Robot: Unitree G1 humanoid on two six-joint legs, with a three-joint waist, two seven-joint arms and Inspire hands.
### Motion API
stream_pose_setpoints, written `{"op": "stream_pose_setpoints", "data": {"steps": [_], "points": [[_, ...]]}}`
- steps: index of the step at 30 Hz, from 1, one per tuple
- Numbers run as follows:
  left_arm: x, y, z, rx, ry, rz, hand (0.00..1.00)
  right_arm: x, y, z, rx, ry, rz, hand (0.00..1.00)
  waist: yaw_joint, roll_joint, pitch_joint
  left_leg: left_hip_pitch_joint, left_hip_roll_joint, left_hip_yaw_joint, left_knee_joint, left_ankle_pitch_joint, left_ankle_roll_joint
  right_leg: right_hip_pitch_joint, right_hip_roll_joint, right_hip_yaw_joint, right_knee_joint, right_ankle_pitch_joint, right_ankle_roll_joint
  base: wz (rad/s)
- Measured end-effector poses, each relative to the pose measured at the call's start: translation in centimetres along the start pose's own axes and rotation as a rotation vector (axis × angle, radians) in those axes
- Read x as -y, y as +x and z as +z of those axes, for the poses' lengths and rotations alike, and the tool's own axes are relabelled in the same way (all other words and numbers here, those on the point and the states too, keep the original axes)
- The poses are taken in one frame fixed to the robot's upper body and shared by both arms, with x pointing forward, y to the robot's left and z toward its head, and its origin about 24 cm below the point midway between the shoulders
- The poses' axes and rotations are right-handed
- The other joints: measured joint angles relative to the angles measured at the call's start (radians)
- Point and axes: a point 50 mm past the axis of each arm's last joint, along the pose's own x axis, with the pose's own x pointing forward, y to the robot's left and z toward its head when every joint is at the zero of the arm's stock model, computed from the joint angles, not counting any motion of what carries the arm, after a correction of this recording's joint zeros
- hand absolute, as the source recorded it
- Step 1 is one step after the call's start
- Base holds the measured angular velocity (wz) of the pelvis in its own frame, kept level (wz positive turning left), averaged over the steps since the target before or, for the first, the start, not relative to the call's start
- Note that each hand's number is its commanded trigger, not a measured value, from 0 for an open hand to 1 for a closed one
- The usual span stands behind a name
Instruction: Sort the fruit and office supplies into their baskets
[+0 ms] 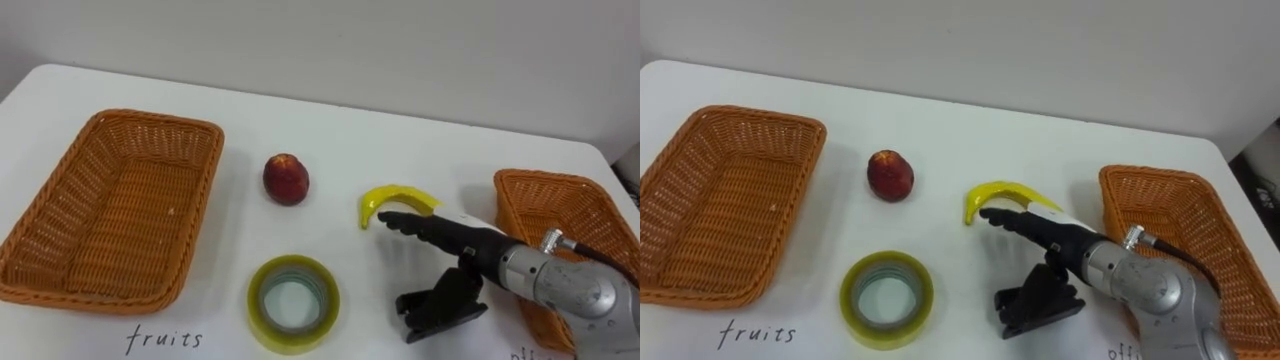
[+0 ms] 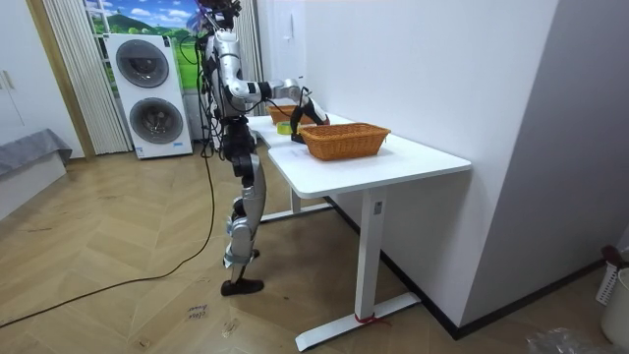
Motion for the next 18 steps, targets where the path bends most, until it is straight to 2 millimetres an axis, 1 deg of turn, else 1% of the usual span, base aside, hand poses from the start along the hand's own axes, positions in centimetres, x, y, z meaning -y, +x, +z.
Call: {"op": "stream_pose_setpoints", "data": {"steps": [8,12,18], "points": [[-0.3,0.1,-0.1,-0.002,-0.004,0.008,0.00,0.0,0.0,0.1,0.005,0.001,0.012,0.00,0.000,-0.009,0.0001,0.001,0.000,0.000,0.000,0.000,0.000,0.001,0.000,0.001,0.000,0.000,0.000,0.00],[-0.3,0.1,-0.1,-0.002,-0.003,0.009,0.00,0.1,-0.1,0.2,0.011,-0.004,0.005,0.00,-0.001,-0.009,0.0002,0.002,0.000,0.000,0.000,0.000,0.000,0.002,0.000,0.001,-0.001,0.000,0.000,0.00],[-0.5,0.1,-0.1,-0.001,-0.002,0.013,0.00,0.3,-0.4,1.0,0.043,-0.025,-0.013,0.00,-0.002,-0.006,0.0019,0.002,0.000,-0.001,0.000,0.000,0.000,0.003,0.000,0.001,-0.001,0.000,0.000,0.00]]}}
